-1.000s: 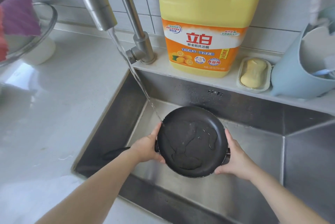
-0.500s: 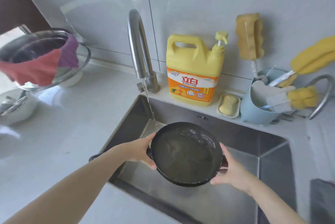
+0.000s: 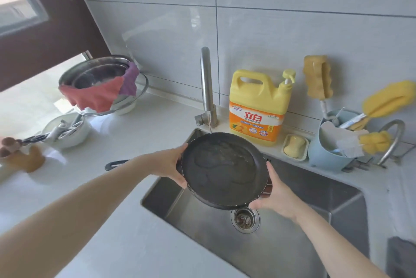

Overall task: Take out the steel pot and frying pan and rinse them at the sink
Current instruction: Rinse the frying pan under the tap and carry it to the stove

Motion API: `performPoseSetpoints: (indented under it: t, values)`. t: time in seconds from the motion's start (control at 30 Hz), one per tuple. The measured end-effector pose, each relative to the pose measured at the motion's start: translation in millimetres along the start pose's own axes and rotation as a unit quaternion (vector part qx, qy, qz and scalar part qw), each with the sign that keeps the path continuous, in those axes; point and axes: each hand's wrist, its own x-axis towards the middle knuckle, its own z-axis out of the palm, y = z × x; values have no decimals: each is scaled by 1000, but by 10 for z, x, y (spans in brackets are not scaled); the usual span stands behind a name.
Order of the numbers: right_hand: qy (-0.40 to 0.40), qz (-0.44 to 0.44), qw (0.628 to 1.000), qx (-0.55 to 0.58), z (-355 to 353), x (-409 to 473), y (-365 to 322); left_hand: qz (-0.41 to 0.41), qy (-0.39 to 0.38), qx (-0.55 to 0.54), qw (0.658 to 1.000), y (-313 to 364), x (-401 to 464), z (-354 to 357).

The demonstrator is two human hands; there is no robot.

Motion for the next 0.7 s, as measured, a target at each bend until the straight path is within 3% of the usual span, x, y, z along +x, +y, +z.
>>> performPoseSetpoints:
  t: [0.23, 0.4, 0.57, 0.7]
  values:
    - [67, -105, 992, 22, 308, 1, -268, -8, 122, 116, 986, 135, -236, -328]
    - [94, -149, 983, -51, 83, -17, -586, 8, 186, 56, 981, -31, -93, -152]
    - [57, -117, 977, -167, -381, -107, -954, 67, 126, -118, 983, 6, 140, 138]
    - [18, -74, 986, -146, -539, -234, -1050, 76, 22, -181, 980, 24, 182, 217]
